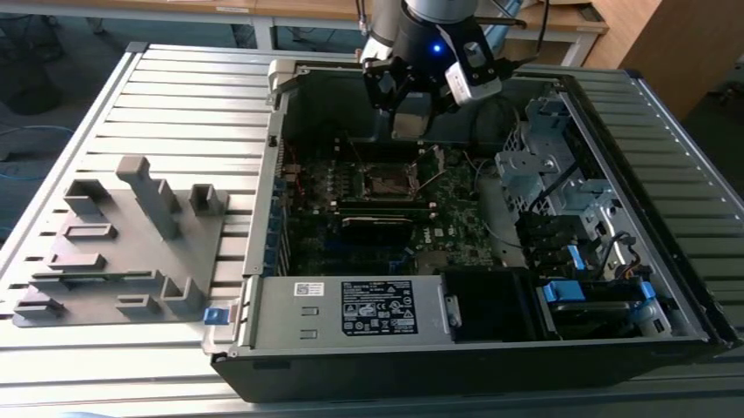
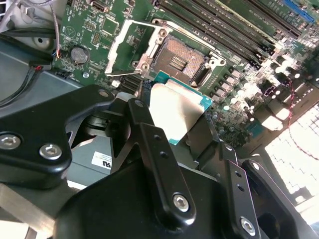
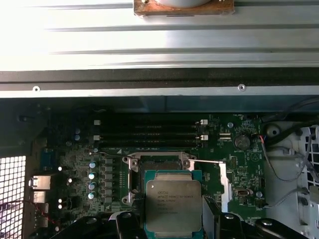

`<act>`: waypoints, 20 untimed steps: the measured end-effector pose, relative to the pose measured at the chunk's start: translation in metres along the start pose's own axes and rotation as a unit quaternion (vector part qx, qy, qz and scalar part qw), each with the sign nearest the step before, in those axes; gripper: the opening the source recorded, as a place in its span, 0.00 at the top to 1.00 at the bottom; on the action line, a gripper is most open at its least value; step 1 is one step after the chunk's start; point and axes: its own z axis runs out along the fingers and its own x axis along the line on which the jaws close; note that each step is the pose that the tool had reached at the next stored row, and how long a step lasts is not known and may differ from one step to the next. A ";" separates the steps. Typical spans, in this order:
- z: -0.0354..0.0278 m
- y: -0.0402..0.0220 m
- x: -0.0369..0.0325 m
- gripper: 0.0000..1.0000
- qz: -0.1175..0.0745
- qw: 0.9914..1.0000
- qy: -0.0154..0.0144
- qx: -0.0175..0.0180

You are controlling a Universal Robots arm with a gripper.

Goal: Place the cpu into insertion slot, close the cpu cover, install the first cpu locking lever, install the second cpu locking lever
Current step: 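Place the cpu into insertion slot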

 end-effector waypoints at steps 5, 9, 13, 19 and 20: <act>0.0007 -0.0001 0.0000 0.46 0.000 1.000 0.000 0.000; 0.0008 -0.0001 0.0000 0.46 0.000 1.000 0.000 0.000; 0.0020 -0.0002 0.0000 0.46 0.000 1.000 0.000 0.000; 0.0075 -0.0008 0.0000 0.46 0.000 1.000 0.000 -0.001; 0.0078 -0.0009 -0.0001 0.46 0.000 1.000 0.000 -0.001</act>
